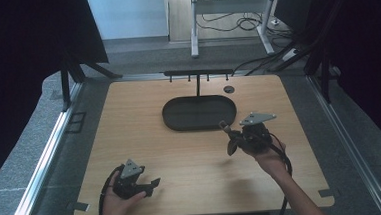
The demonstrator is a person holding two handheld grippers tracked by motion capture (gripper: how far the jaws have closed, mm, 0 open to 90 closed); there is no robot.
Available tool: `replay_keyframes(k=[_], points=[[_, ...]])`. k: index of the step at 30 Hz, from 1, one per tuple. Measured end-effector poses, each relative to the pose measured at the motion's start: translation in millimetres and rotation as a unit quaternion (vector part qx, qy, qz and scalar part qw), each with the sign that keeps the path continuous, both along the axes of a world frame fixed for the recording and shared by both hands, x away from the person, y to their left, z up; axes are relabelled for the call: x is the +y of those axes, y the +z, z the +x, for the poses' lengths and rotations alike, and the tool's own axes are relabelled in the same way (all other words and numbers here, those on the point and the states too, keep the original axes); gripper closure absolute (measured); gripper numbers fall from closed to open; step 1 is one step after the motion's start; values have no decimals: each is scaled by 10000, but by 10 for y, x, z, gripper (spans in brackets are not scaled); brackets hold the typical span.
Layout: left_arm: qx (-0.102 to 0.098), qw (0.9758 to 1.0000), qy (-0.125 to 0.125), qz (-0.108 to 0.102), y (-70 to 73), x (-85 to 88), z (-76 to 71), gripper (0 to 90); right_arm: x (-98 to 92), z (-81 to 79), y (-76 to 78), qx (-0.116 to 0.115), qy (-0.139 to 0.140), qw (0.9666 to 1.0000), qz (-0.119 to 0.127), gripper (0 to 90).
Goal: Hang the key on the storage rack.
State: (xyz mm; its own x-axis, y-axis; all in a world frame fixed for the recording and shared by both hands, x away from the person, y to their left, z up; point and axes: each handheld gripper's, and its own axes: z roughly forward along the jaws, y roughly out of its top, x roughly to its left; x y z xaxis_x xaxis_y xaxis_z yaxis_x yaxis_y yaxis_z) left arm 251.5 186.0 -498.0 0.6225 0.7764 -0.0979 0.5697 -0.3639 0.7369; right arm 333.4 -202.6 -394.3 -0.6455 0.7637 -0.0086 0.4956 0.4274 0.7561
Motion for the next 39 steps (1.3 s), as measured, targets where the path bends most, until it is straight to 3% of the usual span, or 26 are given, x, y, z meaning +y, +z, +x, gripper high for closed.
replay_keyframes(k=[39], points=[[28, 10000, -6, 3, -6, 1, -1, 255, -6, 399, 147, -154, -502, 9979, 367, 811]])
